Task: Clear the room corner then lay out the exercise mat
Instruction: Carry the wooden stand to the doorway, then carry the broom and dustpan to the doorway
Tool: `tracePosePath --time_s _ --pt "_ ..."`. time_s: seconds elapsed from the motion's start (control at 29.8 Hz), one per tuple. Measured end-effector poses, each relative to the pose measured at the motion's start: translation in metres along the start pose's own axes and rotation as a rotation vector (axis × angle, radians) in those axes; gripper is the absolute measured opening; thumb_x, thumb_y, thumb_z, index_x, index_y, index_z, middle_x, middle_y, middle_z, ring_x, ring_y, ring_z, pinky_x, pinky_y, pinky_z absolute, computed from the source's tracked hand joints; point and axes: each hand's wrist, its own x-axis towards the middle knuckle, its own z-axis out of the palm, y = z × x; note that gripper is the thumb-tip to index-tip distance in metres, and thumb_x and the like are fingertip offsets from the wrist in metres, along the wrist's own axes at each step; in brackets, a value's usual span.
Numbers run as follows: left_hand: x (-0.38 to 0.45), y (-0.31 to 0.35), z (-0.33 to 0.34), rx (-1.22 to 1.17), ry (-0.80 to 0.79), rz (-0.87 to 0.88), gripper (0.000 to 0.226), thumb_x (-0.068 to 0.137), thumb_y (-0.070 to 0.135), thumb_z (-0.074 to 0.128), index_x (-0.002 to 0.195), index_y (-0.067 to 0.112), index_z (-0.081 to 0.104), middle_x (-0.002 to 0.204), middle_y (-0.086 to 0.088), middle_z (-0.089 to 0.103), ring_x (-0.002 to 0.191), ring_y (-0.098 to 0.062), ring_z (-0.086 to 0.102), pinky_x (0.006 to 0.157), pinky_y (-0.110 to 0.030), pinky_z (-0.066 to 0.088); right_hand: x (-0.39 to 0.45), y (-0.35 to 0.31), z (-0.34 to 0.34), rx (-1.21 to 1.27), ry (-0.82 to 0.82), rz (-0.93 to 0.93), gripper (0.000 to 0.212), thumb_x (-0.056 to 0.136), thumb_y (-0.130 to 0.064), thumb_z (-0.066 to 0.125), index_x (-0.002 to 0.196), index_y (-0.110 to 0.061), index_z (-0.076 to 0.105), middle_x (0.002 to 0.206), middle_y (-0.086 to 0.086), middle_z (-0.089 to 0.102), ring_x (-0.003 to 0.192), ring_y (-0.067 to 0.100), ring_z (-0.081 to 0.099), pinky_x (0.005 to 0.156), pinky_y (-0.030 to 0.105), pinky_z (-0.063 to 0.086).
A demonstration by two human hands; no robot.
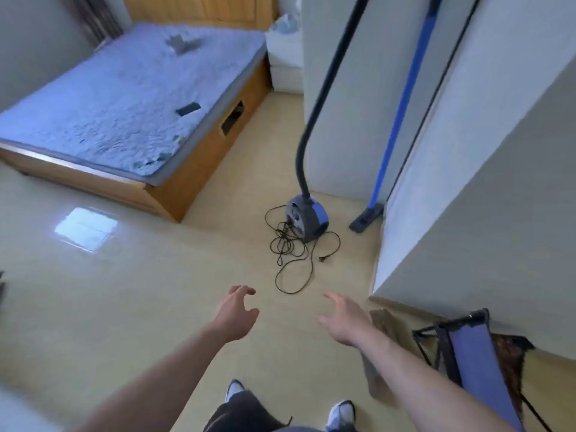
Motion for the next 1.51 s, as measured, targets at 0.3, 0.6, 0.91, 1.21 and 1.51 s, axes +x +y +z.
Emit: tracePosePath --time_s 0.3,0.6,0.91,1.21,1.51 --pt "-0.051 -0.199 -0.142 -0.228 0.29 -0.235 0.049 0.092 0.027 0.062 0.139 0.026 0.052 0.15 0.006 0.039 0.113 -0.016 0.056 0.101 -0.026 0.043 0.027 -0.252 0.105 -0.21 -0.15 -0.342 0.067 0.092 -0.038 0.065 0.154 -0.029 0.041 0.147 -0.003 0.048 0.129 0.018 0.051 0.105 0.031 0.04" --pt "-0.074 -0.366 -0.253 -0.413 0.503 -0.381 0.048 0.089 0.027 0.066 0.136 0.027 0.056 0.148 0.005 0.042 0.134 -0.016 0.047 0.111 -0.029 0.04 0.037 -0.457 0.219 -0.386 -0.264 -0.629 0.067 0.093 -0.042 0.065 0.154 -0.03 0.04 0.158 -0.007 0.039 0.141 0.015 0.043 0.113 0.029 0.035" --pt "-0.038 -0.474 -0.351 -0.547 0.653 -0.536 0.05 0.087 0.028 0.066 0.136 0.028 0.056 0.146 0.004 0.046 0.133 -0.018 0.047 0.111 -0.032 0.039 0.112 -0.63 0.285 -0.469 -0.378 -0.756 0.066 0.089 -0.042 0.068 0.15 -0.032 0.044 0.156 -0.004 0.042 0.141 0.016 0.043 0.116 0.035 0.037" --pt "-0.015 -0.564 -0.448 -0.671 0.841 -0.741 0.049 0.088 0.029 0.067 0.137 0.027 0.056 0.147 0.003 0.049 0.134 -0.018 0.048 0.107 -0.032 0.041 0.187 -0.816 0.35 -0.613 -0.513 -0.904 0.063 0.093 -0.039 0.067 0.151 -0.031 0.043 0.155 0.001 0.042 0.139 0.019 0.046 0.113 0.034 0.041" --pt "-0.043 -0.684 -0.493 -0.792 0.956 -0.909 0.053 0.085 0.033 0.069 0.137 0.032 0.055 0.147 0.006 0.047 0.13 -0.016 0.05 0.106 -0.035 0.045 0.181 -0.971 0.477 -0.723 -0.64 -1.076 0.061 0.091 -0.04 0.069 0.147 -0.037 0.045 0.151 -0.005 0.044 0.134 0.015 0.049 0.11 0.038 0.045"
